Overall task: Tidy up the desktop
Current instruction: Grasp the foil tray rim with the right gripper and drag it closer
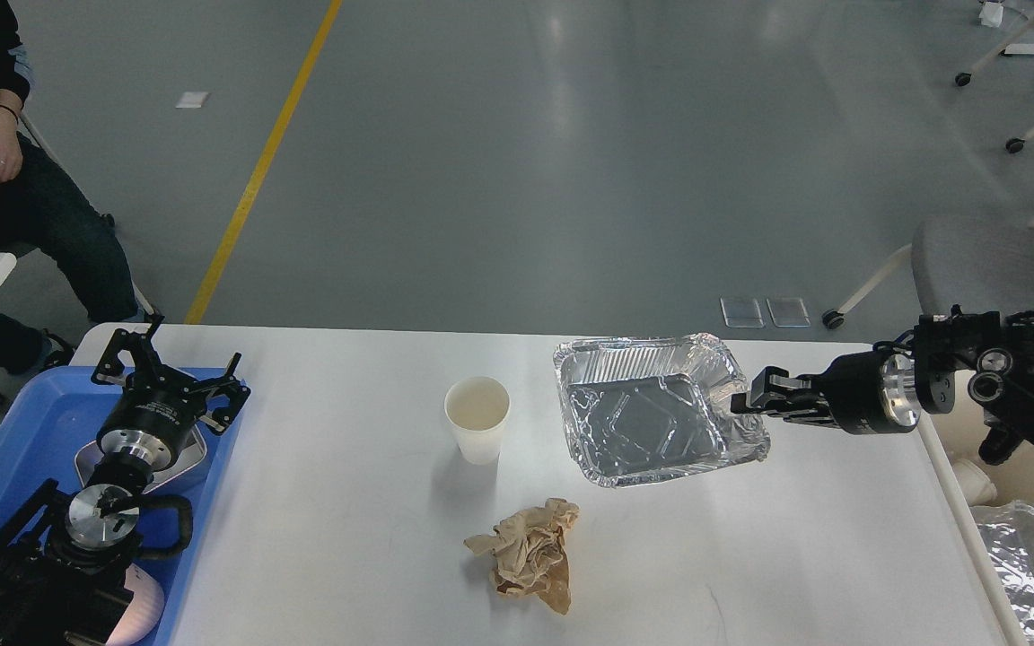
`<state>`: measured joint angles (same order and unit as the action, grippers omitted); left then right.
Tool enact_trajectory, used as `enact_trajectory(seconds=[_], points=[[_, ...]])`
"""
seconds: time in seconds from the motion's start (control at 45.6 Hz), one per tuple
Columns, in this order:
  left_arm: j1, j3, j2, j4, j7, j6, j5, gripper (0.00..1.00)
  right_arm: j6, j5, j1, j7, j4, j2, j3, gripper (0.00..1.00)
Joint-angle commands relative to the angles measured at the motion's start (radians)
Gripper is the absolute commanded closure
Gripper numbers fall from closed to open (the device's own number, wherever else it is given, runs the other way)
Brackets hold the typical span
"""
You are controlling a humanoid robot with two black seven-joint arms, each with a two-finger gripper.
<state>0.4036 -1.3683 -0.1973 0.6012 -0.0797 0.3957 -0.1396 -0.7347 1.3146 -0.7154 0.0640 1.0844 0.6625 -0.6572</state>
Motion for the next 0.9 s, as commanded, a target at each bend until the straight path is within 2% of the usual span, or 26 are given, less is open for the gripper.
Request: enact_trajectory(seconds=[0.0, 0.088, 0.285, 0.461, 0.658, 0.812, 0.878], points=[[-0.005, 0.0, -0.01, -0.001, 0.0, 0.002, 0.0, 0.02, 0.0, 0.0, 0.001, -0.047, 0.074, 0.026, 0.001, 1.0], [-0.005, 0.0, -0.013, -0.001, -0.002, 0.005, 0.0, 0.02, 0.0, -0.001, 0.001, -0.066, 0.1, 0.031, 0.001, 1.0], [-0.005, 0.003, -0.034, 0.0, 0.0, 0.005, 0.0, 0.02, -0.014, -0.086, -0.001, -0.076, 0.137, 0.06, 0.002, 1.0], [-0.003, 0.003, -0.034, -0.001, 0.015, 0.005, 0.0, 0.02, -0.029, -0.141, 0.001, -0.113, 0.193, 0.062, 0.004, 1.0], [0.006, 0.002, -0.04, -0.001, 0.023, 0.005, 0.002, 0.02, -0.023, -0.198, 0.004, -0.162, 0.206, 0.04, 0.004, 1.0], [0.009, 0.0, -0.044, -0.001, 0.018, 0.005, 0.002, 0.02, -0.011, -0.209, 0.005, -0.23, 0.198, -0.004, 0.004, 1.0], [0.012, -0.002, -0.044, -0.001, 0.012, 0.003, 0.002, 0.02, -0.003, -0.21, 0.007, -0.239, 0.198, -0.014, 0.002, 1.0]])
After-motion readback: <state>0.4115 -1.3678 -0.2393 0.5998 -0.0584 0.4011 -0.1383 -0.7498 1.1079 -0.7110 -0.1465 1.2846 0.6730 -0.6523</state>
